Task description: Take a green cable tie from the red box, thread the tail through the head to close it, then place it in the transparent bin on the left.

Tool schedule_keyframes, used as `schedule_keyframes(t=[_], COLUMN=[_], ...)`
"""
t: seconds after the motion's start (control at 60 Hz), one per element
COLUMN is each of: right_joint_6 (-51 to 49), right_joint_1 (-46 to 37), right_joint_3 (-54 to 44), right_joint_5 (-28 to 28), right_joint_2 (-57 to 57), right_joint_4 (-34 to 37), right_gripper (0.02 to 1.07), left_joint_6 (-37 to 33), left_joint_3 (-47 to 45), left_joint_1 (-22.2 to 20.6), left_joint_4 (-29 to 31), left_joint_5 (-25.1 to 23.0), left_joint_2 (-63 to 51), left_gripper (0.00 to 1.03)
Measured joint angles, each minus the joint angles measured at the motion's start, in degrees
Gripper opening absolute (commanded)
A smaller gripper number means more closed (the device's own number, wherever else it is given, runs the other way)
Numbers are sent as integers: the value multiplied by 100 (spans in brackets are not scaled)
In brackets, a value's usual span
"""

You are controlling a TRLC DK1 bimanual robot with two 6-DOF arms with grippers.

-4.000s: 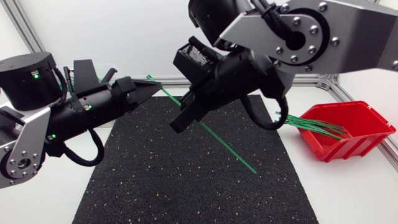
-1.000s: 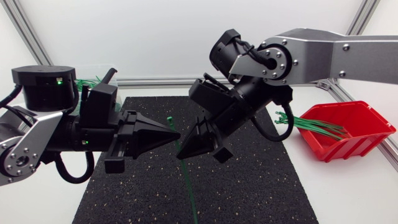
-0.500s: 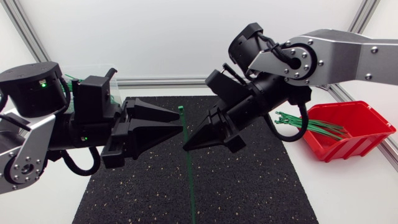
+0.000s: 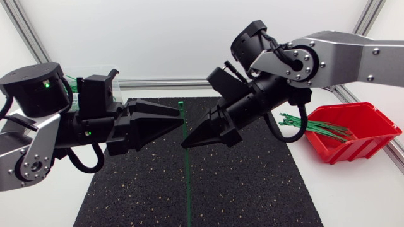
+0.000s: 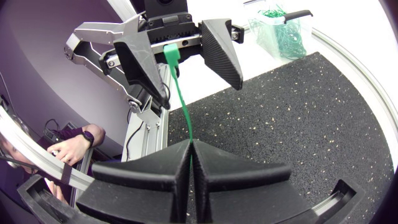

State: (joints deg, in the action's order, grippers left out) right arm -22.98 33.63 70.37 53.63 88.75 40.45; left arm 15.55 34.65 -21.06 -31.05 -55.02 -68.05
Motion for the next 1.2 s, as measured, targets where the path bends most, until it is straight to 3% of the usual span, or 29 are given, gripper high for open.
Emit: schedule_keyframes(t=[0.167,0.233,0.367,0.633,1.2], right_joint_6=[55,72,76,122,201], right_joint_1=[2,2,0,-149,-186], right_joint_3=[0,0,0,2,2], right_joint_5=[15,15,20,149,188], right_joint_2=[127,168,247,382,385], right_joint_4=[0,0,0,0,-4], right_gripper=[8,8,8,8,8], left_joint_6=[446,549,678,894,1095], left_joint_3=[61,76,76,107,107], left_joint_1=[77,77,77,77,-17], left_joint_4=[-293,-317,-343,-354,-354], left_joint_5=[0,-2,-22,-136,-155], left_joint_2=[-304,-404,-466,-476,-509], left_gripper=[55,46,45,23,20])
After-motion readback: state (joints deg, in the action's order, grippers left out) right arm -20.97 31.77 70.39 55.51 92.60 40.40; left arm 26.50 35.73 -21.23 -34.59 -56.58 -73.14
